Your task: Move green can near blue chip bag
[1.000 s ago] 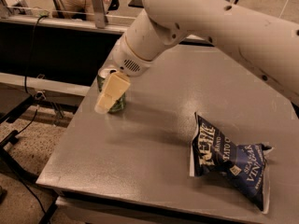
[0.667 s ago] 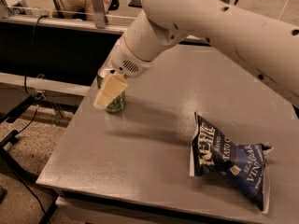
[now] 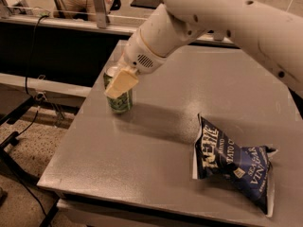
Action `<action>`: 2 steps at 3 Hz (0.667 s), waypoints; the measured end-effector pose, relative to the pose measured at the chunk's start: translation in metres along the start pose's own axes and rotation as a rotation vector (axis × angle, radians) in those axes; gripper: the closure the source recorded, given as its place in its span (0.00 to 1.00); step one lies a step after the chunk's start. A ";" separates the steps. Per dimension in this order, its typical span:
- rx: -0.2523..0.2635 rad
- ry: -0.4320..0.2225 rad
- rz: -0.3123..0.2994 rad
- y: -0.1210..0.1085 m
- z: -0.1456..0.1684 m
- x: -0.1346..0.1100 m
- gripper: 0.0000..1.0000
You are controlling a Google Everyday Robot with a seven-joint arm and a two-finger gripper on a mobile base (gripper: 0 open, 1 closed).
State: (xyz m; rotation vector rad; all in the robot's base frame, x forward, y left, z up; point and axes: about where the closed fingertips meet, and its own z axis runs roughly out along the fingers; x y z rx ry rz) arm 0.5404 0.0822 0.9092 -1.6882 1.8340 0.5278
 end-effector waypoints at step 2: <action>-0.005 -0.024 0.064 0.012 -0.058 0.059 1.00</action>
Offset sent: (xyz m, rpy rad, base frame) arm -0.0406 -0.1389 -0.0058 0.0522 0.0698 -0.0907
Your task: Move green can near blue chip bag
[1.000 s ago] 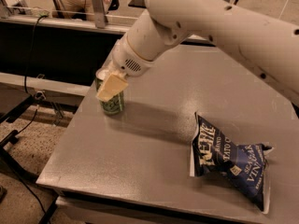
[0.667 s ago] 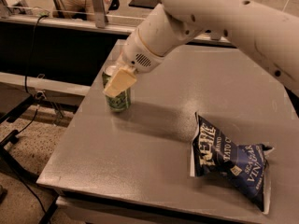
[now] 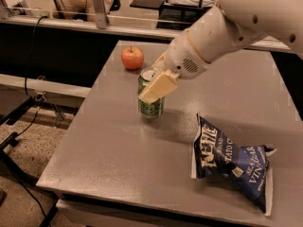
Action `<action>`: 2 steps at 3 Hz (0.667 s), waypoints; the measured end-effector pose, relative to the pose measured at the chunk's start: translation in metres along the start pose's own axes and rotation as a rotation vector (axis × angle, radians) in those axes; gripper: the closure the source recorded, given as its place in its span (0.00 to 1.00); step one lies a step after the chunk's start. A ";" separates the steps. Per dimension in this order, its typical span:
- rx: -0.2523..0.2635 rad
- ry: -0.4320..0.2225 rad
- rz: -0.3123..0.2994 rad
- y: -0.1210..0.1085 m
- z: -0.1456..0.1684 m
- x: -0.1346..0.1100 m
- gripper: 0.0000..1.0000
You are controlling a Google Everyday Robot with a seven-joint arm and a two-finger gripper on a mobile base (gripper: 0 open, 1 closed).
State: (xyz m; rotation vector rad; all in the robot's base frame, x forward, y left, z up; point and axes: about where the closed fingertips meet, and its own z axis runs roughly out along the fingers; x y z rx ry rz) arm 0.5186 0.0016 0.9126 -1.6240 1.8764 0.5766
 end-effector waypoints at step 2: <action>0.009 0.025 0.022 0.013 -0.039 0.046 1.00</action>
Offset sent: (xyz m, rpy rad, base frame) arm -0.0330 -0.0957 -0.0032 -0.0379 0.0252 -0.0563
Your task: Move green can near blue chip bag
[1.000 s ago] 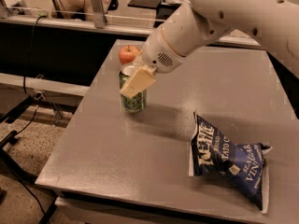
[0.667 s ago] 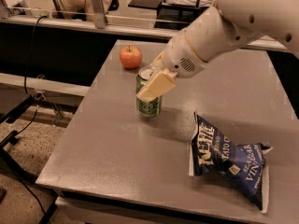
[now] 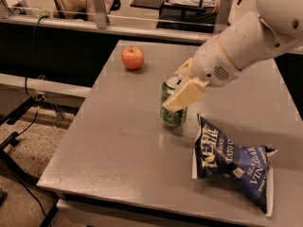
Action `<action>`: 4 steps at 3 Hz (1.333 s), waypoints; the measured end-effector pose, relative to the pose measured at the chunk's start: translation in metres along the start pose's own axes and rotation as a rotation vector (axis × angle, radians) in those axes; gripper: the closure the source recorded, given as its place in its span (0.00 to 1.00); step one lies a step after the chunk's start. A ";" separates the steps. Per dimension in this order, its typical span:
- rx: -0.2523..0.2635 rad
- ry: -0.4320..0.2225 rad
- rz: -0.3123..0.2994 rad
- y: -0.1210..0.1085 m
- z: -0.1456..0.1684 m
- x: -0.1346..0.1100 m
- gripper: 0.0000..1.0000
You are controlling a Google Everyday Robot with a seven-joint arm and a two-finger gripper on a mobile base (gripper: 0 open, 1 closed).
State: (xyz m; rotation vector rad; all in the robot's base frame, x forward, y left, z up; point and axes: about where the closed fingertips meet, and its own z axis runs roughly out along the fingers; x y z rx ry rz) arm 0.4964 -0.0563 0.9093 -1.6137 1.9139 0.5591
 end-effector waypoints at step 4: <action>0.042 0.001 0.072 0.012 -0.016 0.037 0.39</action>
Offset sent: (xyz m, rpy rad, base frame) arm -0.0163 -0.0496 -0.0205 0.0058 0.0597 -0.1150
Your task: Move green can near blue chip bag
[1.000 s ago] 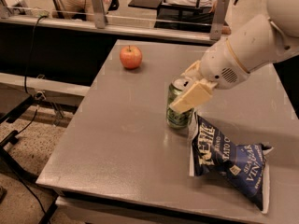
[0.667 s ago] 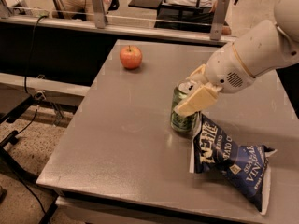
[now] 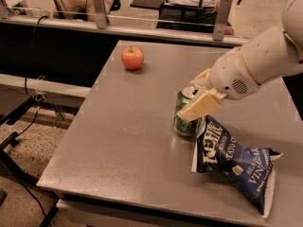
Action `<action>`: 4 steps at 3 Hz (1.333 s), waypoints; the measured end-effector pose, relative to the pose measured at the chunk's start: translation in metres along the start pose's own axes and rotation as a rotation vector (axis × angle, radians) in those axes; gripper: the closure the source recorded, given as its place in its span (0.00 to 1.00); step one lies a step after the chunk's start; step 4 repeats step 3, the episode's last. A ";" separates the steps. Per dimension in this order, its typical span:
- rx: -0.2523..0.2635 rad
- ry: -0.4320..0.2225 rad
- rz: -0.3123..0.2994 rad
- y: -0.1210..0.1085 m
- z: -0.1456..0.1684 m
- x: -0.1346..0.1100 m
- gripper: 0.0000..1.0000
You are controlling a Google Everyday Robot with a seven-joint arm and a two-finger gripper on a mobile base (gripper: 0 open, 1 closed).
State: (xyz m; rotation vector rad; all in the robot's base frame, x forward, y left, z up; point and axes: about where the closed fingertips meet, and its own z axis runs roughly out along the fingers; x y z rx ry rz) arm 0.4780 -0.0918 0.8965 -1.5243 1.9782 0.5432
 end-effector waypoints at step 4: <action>0.010 -0.007 -0.005 0.002 -0.001 -0.001 0.00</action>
Offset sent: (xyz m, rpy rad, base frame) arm -0.0013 -0.0010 0.0005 0.0049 -0.0101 -0.0055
